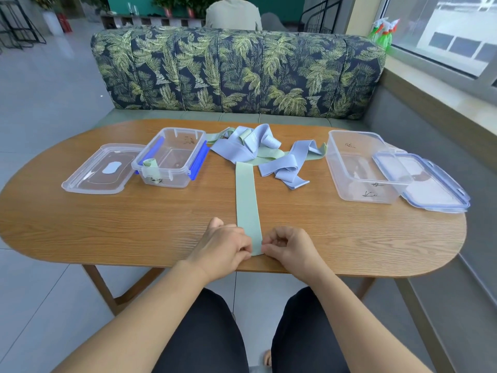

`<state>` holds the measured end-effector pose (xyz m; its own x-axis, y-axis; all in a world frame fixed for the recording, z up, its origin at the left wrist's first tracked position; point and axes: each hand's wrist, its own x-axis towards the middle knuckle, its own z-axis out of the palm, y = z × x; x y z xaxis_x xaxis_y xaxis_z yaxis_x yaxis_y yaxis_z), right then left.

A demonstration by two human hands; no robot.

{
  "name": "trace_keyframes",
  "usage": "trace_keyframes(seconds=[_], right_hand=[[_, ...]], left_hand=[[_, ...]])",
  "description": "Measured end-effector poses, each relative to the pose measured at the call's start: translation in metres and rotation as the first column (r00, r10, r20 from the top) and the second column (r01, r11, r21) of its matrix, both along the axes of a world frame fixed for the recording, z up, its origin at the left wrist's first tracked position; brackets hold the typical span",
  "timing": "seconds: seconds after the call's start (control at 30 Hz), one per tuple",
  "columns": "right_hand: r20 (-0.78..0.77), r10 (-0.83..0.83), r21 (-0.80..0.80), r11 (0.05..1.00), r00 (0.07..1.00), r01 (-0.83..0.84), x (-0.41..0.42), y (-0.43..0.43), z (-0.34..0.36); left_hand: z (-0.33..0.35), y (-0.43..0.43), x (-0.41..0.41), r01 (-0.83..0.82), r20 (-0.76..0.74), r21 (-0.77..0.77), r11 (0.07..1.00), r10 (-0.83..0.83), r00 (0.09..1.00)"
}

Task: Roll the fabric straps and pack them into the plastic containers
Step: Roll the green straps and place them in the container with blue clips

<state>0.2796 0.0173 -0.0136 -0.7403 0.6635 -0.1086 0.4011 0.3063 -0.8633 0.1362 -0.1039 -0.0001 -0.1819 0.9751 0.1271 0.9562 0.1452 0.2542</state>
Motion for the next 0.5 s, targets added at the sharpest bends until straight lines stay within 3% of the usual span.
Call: trace_keyframes(seconds=[0.13,0.5], right_hand=[[-0.052,0.058,0.179,0.983,0.997,-0.048,0.004,-0.008,-0.008],[0.065,0.191,0.526,0.827,0.979,-0.196,0.002,-0.009,-0.013]], left_hand=[[0.002,0.000,0.001,-0.022,0.018,-0.012,1.000,0.022,1.000],[-0.003,-0.005,0.005,-0.054,0.011,0.010,0.998,0.054,0.998]])
